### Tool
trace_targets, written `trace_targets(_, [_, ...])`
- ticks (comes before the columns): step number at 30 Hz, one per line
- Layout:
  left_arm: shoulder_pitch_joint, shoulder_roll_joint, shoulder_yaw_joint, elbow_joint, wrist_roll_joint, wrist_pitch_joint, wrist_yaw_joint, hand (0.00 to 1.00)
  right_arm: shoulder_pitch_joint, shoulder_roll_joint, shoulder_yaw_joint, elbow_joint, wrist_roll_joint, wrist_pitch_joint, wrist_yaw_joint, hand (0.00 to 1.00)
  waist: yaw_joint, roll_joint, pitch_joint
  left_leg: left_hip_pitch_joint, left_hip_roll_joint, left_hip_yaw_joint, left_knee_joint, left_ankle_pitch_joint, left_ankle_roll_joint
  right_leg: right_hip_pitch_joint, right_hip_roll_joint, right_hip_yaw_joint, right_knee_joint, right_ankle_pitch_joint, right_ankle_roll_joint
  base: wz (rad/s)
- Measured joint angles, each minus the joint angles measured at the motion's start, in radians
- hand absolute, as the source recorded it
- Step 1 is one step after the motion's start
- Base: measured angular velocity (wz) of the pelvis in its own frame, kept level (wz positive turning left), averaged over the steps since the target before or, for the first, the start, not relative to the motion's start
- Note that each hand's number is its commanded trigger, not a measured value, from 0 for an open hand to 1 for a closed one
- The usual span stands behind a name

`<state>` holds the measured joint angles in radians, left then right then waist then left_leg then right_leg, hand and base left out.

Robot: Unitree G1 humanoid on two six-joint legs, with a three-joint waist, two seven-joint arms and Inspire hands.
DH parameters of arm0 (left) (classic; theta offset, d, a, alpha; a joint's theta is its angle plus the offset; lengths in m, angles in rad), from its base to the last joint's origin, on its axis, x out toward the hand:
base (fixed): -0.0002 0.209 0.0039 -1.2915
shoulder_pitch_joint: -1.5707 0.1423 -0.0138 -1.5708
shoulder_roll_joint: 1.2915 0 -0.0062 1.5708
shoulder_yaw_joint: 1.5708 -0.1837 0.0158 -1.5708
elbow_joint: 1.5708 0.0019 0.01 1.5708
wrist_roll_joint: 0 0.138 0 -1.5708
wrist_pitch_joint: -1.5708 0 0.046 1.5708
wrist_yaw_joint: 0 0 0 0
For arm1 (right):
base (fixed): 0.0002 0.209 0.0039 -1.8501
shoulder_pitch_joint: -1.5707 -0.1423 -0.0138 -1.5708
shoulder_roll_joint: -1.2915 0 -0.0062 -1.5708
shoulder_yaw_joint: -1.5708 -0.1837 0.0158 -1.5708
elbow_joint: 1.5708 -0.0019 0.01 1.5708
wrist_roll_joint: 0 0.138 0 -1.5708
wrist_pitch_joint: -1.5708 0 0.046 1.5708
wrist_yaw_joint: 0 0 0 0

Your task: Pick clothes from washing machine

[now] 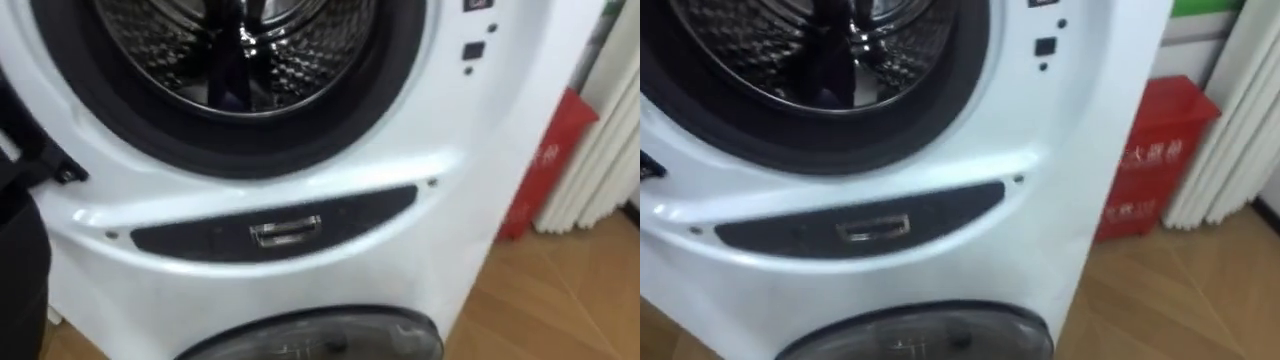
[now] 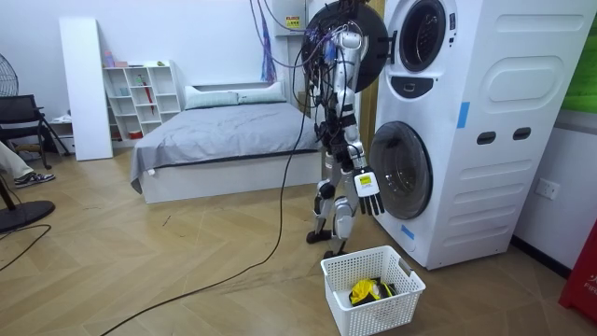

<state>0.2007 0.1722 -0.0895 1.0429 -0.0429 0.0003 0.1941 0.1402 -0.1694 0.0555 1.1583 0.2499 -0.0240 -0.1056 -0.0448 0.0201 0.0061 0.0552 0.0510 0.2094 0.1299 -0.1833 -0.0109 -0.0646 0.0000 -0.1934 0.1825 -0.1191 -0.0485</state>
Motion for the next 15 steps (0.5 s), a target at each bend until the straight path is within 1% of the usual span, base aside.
trace_targets(1, [0.000,-0.004,0.013,0.000,0.018,0.001,0.000,0.00,-0.003,-0.001,0.000,0.000,-0.004,0.003,0.006,0.00,0.002,0.001,-0.0009,0.002,0.000,-0.001,-0.001,-0.002,0.001,0.003,0.000,-0.001,0.000,0.000,0.000,0.00])
trace_targets(3, [0.001,-0.006,0.018,0.000,0.040,0.005,0.000,0.00,-0.003,-0.001,0.000,0.001,-0.010,0.004,0.020,0.00,0.008,-0.002,0.0001,0.009,0.000,0.000,-0.002,-0.006,0.001,0.013,0.001,-0.002,0.000,0.000,0.000,0.00])
trace_targets(5, [-0.002,-0.008,0.019,0.000,0.047,0.007,0.000,0.00,-0.005,0.000,0.001,0.001,-0.020,0.004,0.023,0.00,0.016,0.001,-0.0028,0.010,0.000,0.000,-0.001,-0.006,0.001,0.015,0.001,-0.003,-0.001,0.000,0.000,0.00])
trace_targets(6, [-0.003,-0.008,0.020,0.000,0.047,0.007,0.000,0.00,-0.007,0.000,0.004,0.002,-0.025,0.004,0.025,0.00,0.022,-0.001,-0.0031,0.010,0.000,0.000,0.000,-0.006,0.001,0.016,0.001,-0.004,-0.002,0.000,0.000,0.00])
trace_targets(8, [-0.007,-0.008,0.020,0.000,0.047,0.007,0.000,0.00,-0.016,0.001,0.010,0.008,-0.034,0.005,0.030,0.00,0.023,-0.006,-0.0017,0.010,0.000,-0.001,0.003,-0.006,0.001,0.018,0.000,-0.005,-0.003,0.000,0.000,0.00])
trace_targets(12, [-0.008,-0.008,0.020,0.003,0.047,0.007,-0.001,0.00,-0.038,0.010,0.011,0.010,-0.059,0.011,0.035,0.00,0.025,-0.014,0.0059,0.028,0.000,-0.005,0.004,-0.006,0.001,0.039,0.001,-0.005,-0.018,-0.003,0.002,0.00])
trace_targets(15, [-0.014,-0.010,0.020,0.021,0.047,0.007,-0.001,0.00,-0.044,0.021,0.012,0.009,-0.058,0.014,0.039,0.00,0.024,-0.017,0.0053,0.030,-0.001,-0.010,0.004,-0.006,0.001,0.055,0.001,-0.011,-0.032,-0.004,0.003,0.07])
